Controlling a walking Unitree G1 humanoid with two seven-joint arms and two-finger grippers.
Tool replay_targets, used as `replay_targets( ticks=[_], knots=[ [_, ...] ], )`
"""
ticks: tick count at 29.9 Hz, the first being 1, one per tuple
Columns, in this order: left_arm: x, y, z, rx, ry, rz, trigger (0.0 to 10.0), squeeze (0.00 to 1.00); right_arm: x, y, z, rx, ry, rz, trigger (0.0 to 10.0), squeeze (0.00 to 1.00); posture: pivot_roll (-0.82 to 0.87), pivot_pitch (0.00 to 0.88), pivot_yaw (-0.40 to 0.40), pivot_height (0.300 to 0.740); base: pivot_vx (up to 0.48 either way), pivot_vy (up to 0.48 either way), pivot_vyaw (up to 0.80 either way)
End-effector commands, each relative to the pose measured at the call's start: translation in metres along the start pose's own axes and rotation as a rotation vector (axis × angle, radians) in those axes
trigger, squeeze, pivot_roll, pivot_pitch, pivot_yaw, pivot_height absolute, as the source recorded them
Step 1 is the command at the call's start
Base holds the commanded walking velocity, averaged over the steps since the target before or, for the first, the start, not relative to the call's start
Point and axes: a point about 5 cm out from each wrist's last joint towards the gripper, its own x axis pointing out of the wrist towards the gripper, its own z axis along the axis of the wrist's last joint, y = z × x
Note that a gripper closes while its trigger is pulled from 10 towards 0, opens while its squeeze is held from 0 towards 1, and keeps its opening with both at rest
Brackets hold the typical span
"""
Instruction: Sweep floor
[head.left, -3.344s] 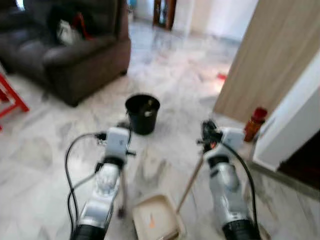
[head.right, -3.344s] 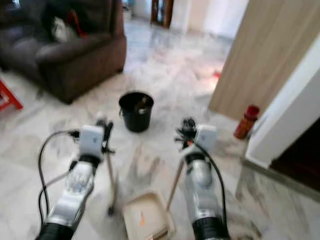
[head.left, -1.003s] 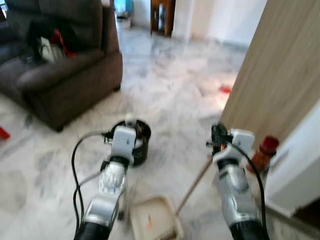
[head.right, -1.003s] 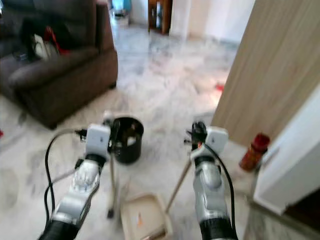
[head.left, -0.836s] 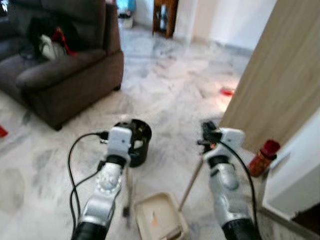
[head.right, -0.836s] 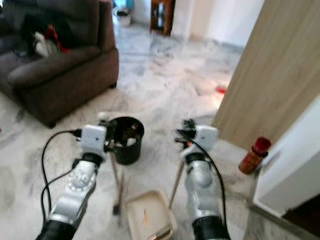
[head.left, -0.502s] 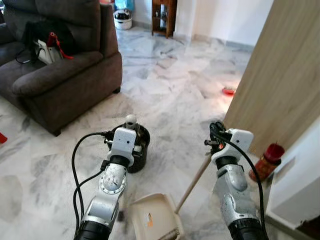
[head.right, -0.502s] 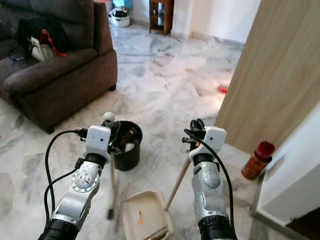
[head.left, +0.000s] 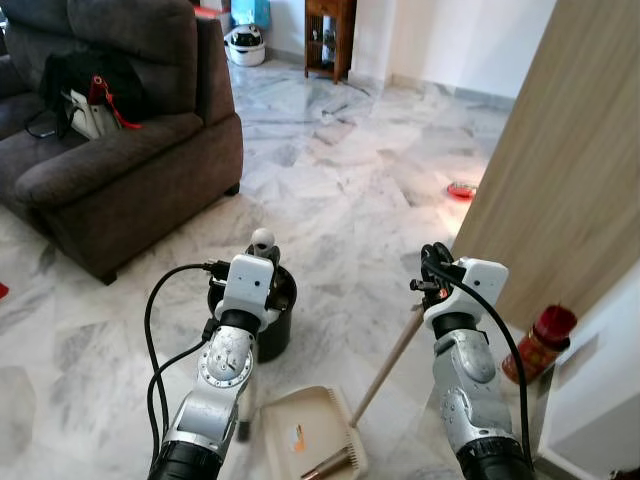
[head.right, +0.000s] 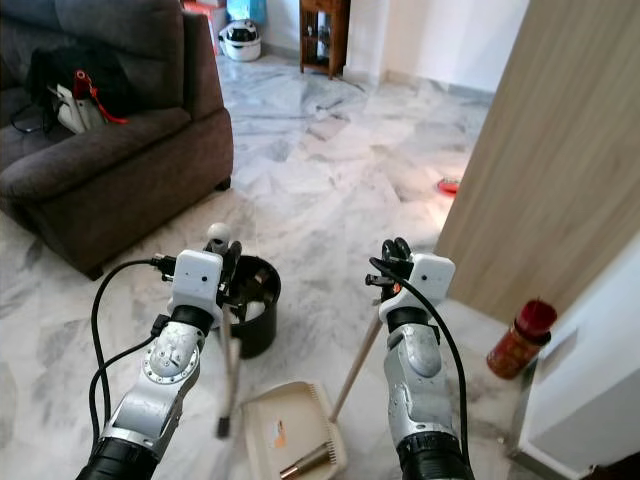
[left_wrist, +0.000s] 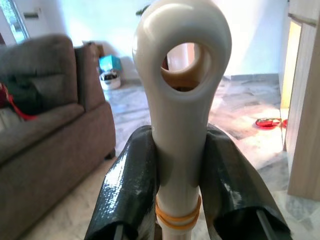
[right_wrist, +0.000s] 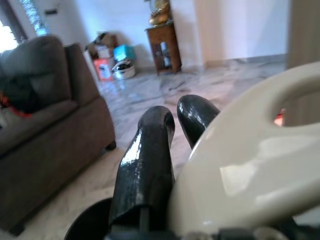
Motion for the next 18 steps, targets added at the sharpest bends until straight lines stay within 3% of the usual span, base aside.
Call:
replay_targets(
  ticks=[1, 9, 11, 18],
  knots=[
    [0.004, 0.003, 0.013, 0.031, -0.069, 0.001, 10.0, 0.00, 0.004, 0.005, 0.008, 0.016, -0.037, 0.011, 10.0, 0.00, 0.06, 0.000, -0.013, 0.740, 0.000, 0.000, 0.00],
    [0.004, 0.002, 0.014, 0.034, -0.068, -0.003, 10.0, 0.00, 0.005, 0.001, 0.009, -0.001, -0.043, -0.019, 10.0, 0.00, 0.06, 0.000, -0.012, 0.740, 0.000, 0.000, 0.00],
    [0.004, 0.001, 0.013, 0.032, -0.063, -0.009, 10.0, 0.00, 0.006, -0.001, 0.011, -0.046, -0.051, -0.029, 10.0, 0.00, 0.06, 0.000, -0.011, 0.740, 0.000, 0.000, 0.00],
    [-0.002, -0.013, 0.004, 0.022, -0.021, -0.113, 10.0, 0.00, 0.014, -0.014, 0.024, -0.098, -0.111, -0.132, 10.0, 0.00, 0.06, 0.000, -0.010, 0.740, 0.000, 0.000, 0.00]
  ],
)
